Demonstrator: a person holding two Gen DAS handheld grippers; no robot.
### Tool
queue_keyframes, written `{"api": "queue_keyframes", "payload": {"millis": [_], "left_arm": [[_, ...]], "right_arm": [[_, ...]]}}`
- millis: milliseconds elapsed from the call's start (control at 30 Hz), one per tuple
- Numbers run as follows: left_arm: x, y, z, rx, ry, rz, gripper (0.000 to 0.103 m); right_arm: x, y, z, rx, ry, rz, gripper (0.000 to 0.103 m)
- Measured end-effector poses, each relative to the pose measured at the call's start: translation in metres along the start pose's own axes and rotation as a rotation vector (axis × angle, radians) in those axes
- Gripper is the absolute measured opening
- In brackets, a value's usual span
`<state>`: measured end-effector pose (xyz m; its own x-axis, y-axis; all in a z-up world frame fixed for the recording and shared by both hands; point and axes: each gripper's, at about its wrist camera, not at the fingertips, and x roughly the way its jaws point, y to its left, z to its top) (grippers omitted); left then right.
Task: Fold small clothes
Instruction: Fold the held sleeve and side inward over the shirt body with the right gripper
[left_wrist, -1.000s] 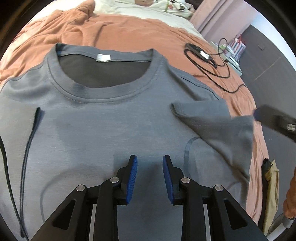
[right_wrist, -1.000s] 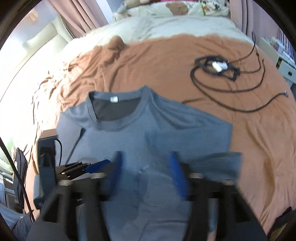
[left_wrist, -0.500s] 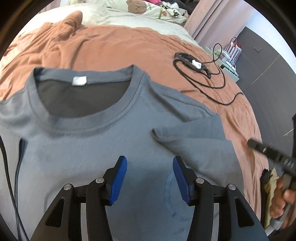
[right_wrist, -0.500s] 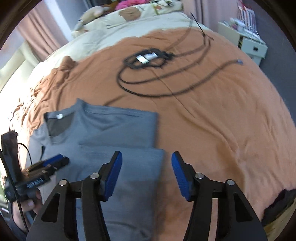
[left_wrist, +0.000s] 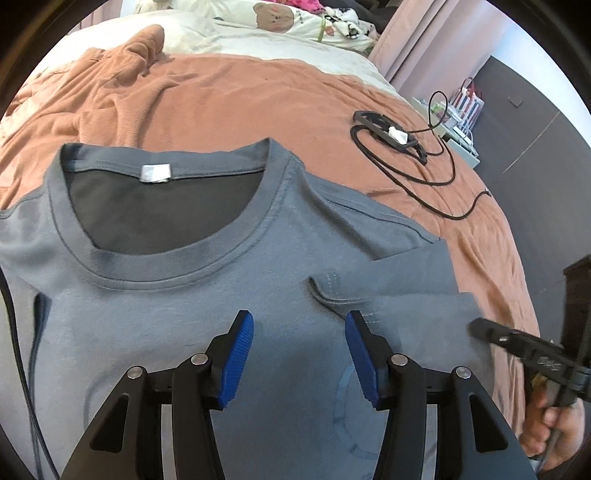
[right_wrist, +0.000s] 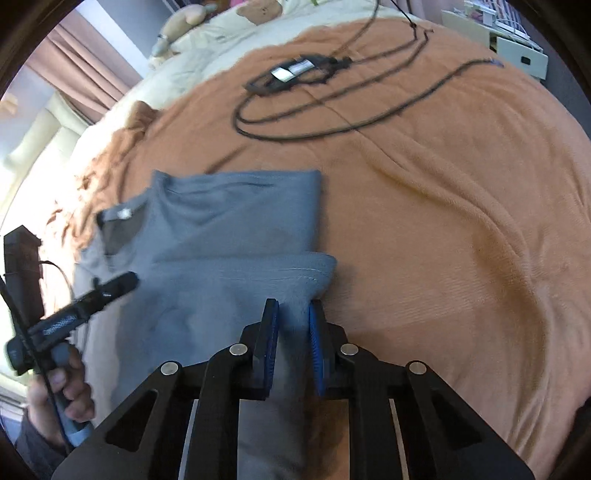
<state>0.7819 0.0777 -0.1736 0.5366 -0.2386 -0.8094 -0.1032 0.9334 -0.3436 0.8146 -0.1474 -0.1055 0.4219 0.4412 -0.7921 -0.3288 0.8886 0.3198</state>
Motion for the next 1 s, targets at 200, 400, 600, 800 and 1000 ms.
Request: {"api": "queue_keyframes", "payload": {"millis": [200,400,600,800,1000], "left_arm": [[-0.007,0.005,0.003,-0.009,-0.005,0.009,0.054],[-0.009,0.008,0.006,-0.019,-0.012,0.010,0.054],[-0.005,0.004,0.011,-0.013,-0.012,0.001,0.054],[0.003,-0.003,0.010,0.005,-0.001,0.006,0.054],[0.007,-0.002,0.008,0.007,0.005,0.016,0.054]], "right_arm": [[-0.028,0.031,-0.016,-0.112,-0.032,0.079,0.004],[-0.032,0.051,-0.037,-0.233,0.052,0.177,0.020],[-0.045,0.027,-0.039,-0.214,0.027,0.272,0.056],[-0.055,-0.011,-0.043,-0.127,-0.027,0.176,0.056],[-0.034,-0.022,-0.043,-0.064,-0.031,0.107,0.048]]}}
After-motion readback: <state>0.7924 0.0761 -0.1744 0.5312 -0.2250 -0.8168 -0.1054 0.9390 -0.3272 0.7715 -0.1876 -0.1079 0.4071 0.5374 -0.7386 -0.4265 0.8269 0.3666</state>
